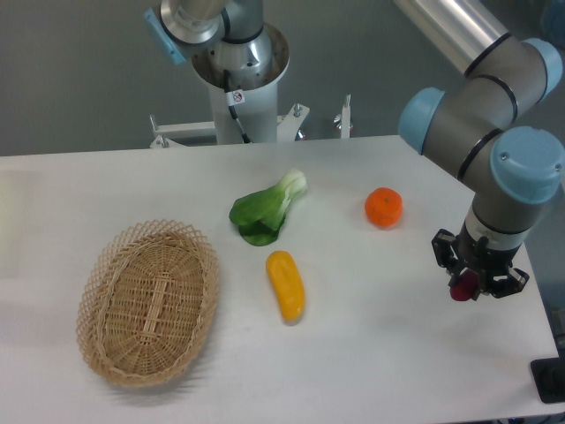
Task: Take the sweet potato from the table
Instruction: 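Lift the held sweet potato up and back toward the tangerine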
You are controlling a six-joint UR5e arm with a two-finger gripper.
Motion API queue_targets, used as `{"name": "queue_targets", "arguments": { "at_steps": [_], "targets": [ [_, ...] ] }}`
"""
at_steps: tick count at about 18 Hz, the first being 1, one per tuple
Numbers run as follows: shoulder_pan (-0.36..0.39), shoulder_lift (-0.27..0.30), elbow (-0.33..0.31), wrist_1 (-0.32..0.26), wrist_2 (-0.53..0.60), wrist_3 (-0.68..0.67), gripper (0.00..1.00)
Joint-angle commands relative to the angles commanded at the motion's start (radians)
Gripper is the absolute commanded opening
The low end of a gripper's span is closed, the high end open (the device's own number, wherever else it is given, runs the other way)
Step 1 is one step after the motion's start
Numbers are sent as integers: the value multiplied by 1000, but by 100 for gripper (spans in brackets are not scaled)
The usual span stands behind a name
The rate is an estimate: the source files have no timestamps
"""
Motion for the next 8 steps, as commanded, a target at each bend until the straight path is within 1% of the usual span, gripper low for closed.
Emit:
{"name": "queue_targets", "arguments": {
  "at_steps": [8],
  "targets": [
    [0, 0, -6, 0, 14, 5, 12]
  ]
}}
